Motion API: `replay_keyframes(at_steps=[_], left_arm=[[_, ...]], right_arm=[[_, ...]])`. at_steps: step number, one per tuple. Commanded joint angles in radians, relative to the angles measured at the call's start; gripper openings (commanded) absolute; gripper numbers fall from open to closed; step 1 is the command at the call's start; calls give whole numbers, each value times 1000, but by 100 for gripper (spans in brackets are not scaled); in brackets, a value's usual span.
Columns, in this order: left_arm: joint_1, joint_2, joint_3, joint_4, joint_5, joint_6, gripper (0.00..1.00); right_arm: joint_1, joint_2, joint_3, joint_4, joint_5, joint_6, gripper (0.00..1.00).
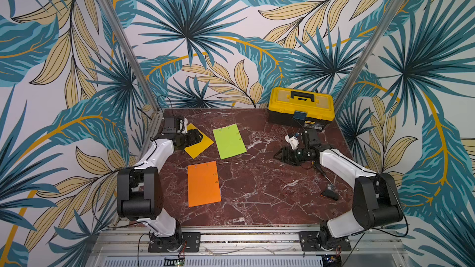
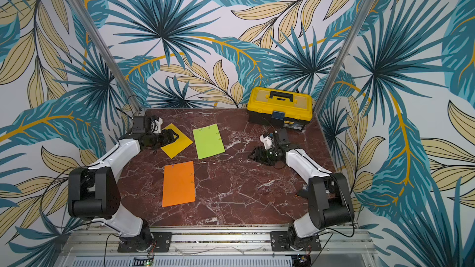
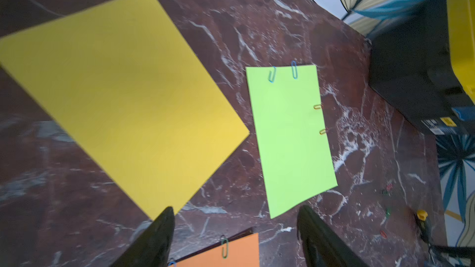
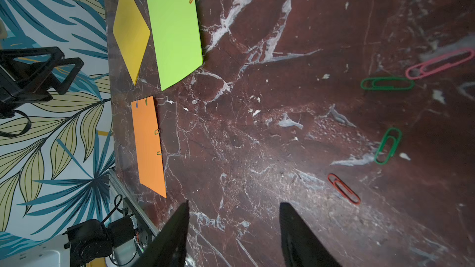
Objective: Unclip the paperclips from the documents
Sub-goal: Place the document at the center of the board, then move the document to the center of the board.
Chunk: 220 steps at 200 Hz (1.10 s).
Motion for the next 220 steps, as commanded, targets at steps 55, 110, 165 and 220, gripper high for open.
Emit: replay_keyframes(at_steps=[55, 110, 165, 220], left_arm=[[-262, 156, 176, 1, -79, 1, 76], [-319, 387, 346, -8, -62, 0, 75], [-331, 519, 434, -60, -71, -5, 75], [-367, 560, 402, -91, -11, -11, 75]], right_arm=[[8, -32, -57, 65, -46, -6, 59], [11, -53, -83, 58, -62, -13, 60], [11, -73, -102, 41, -47, -22, 60], [11, -101, -95, 2, -26, -41, 60]])
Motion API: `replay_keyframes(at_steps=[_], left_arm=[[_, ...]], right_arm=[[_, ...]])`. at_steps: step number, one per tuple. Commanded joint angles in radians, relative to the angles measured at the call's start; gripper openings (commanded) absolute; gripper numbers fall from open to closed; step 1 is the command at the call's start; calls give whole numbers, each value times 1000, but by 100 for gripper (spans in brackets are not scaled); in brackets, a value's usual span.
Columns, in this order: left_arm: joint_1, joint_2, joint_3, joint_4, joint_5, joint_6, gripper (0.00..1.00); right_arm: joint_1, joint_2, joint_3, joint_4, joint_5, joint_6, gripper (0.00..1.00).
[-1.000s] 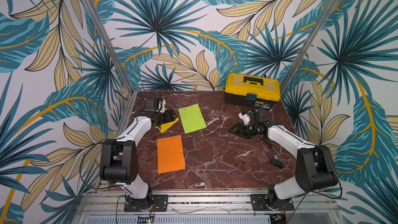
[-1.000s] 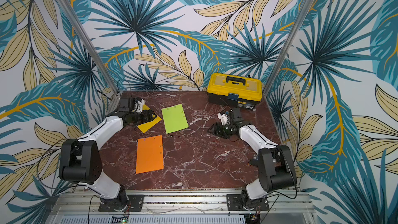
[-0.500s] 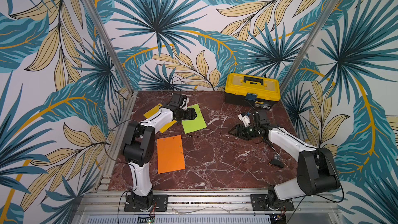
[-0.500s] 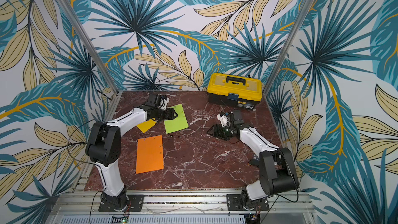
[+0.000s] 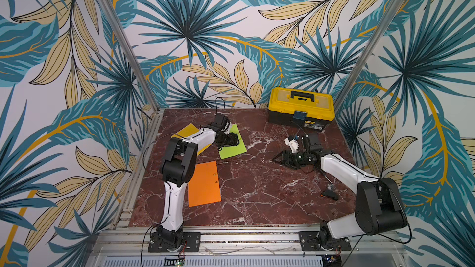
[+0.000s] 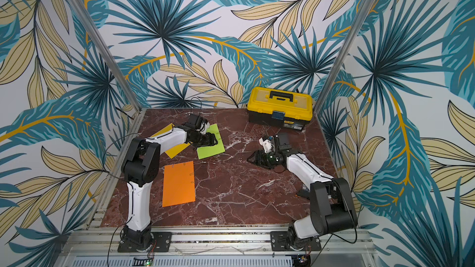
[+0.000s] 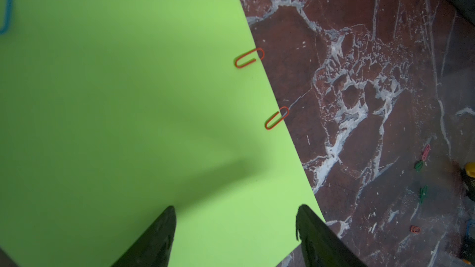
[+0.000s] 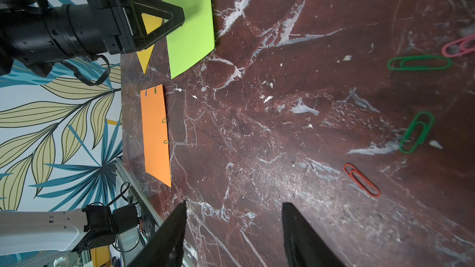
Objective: Unclip the paperclips from the documents
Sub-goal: Move the document to the center of the board.
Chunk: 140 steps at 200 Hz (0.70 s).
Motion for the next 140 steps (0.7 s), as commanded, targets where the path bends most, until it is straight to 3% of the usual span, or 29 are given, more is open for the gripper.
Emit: replay_keyframes(at_steps=[1, 97, 140], left_arm=[[-32, 31, -12, -47, 39, 2, 74], [-221, -97, -305, -51, 46, -16, 69], [-357, -155, -406, -52, 65, -52, 68]], right_arm=[[5, -38, -12, -37, 16, -31, 60], [5, -83, -53, -49, 30, -42, 61], [5, -84, -54, -70, 38, -53, 61]])
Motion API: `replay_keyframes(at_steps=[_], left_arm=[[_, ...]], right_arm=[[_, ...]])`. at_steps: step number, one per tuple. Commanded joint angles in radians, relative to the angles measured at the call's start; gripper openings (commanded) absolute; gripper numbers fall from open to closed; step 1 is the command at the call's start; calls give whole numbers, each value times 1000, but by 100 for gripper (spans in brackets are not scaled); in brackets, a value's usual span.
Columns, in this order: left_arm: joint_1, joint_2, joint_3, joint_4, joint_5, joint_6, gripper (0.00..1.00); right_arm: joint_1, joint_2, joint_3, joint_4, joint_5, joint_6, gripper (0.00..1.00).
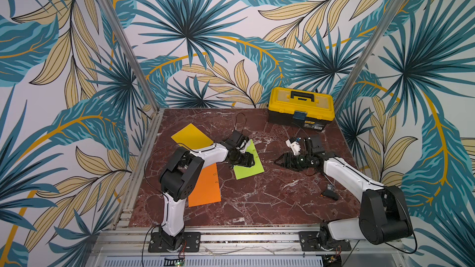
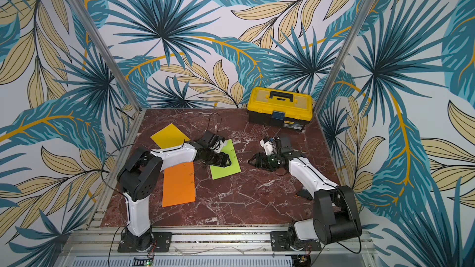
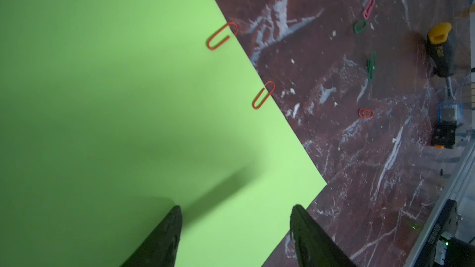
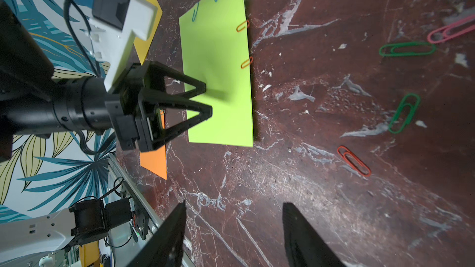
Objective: Unclip the paperclips from the documents
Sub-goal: Move the document to the center of the board.
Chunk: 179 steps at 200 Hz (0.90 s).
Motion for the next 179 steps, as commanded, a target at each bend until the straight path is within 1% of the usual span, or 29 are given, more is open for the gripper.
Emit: replay_keyframes(at_steps=[1, 38, 62, 90, 136, 160, 179], left_arm=[[-82, 30, -96, -126, 17, -45, 68], [-198, -7, -166, -125, -13, -122, 67], [-240, -51, -184, -125, -49, -162, 66], [-251, -115, -156, -125, -97, -185, 69], [-258, -200, -53, -118, -129, -160, 73], [-254, -267, -86, -79, -168, -202, 73], [-222, -310, -123, -66, -188, -251, 74]], right_arm=[[5, -19, -15, -39, 19, -24, 61], [5, -34, -10, -70, 27, -37, 61], [5, -37, -25, -55, 32, -33, 61], [4, -34, -49, -23, 37, -21, 61], [5, -39, -45, -31, 66, -31, 61], [4, -42, -27, -50, 79, -29, 61], [5, -46, -3, -77, 84, -27, 61]])
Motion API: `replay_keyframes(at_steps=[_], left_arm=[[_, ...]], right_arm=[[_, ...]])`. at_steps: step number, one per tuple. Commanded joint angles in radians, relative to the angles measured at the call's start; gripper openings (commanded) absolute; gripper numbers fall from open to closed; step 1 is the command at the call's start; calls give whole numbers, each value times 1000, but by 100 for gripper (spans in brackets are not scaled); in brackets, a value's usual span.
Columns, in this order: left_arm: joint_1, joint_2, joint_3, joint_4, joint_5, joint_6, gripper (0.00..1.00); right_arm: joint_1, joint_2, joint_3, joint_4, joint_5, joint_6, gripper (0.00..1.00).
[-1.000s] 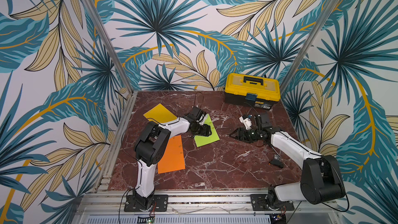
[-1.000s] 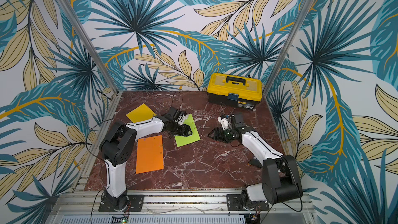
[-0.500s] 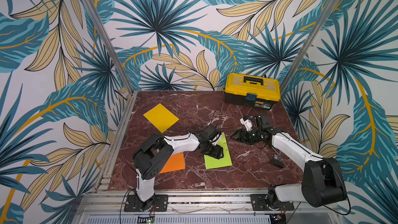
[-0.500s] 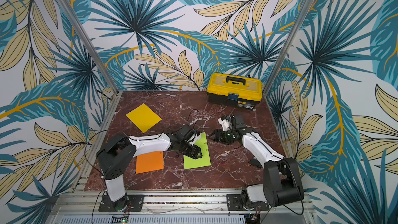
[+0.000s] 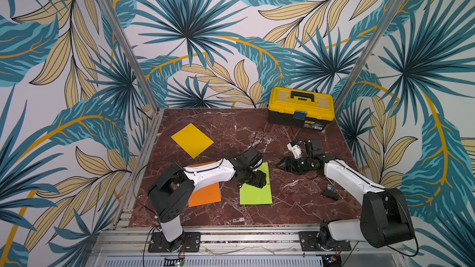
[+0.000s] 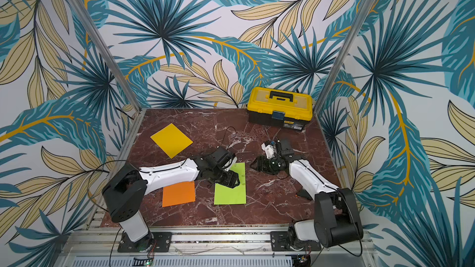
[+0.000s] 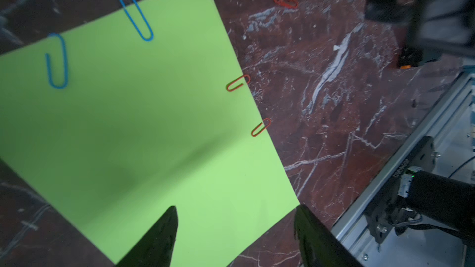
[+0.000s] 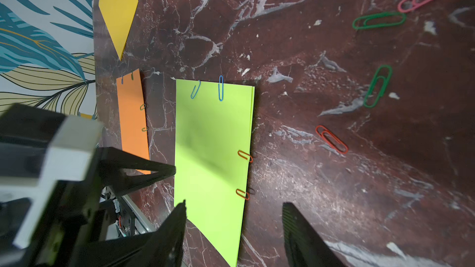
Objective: Unclip the paperclips from the documents
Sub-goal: Move the document to the center of the board.
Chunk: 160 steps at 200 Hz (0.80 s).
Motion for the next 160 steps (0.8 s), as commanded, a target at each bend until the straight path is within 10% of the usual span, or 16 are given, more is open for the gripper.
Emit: replay_keyframes(at_steps=[1, 160], left_arm=[[28, -65, -32, 25, -51, -63, 74], [216, 81, -29, 20, -51, -157, 69]], right_arm=[[5, -23, 31, -43, 21, -12, 61], [61, 208, 84, 52, 29, 17, 61]])
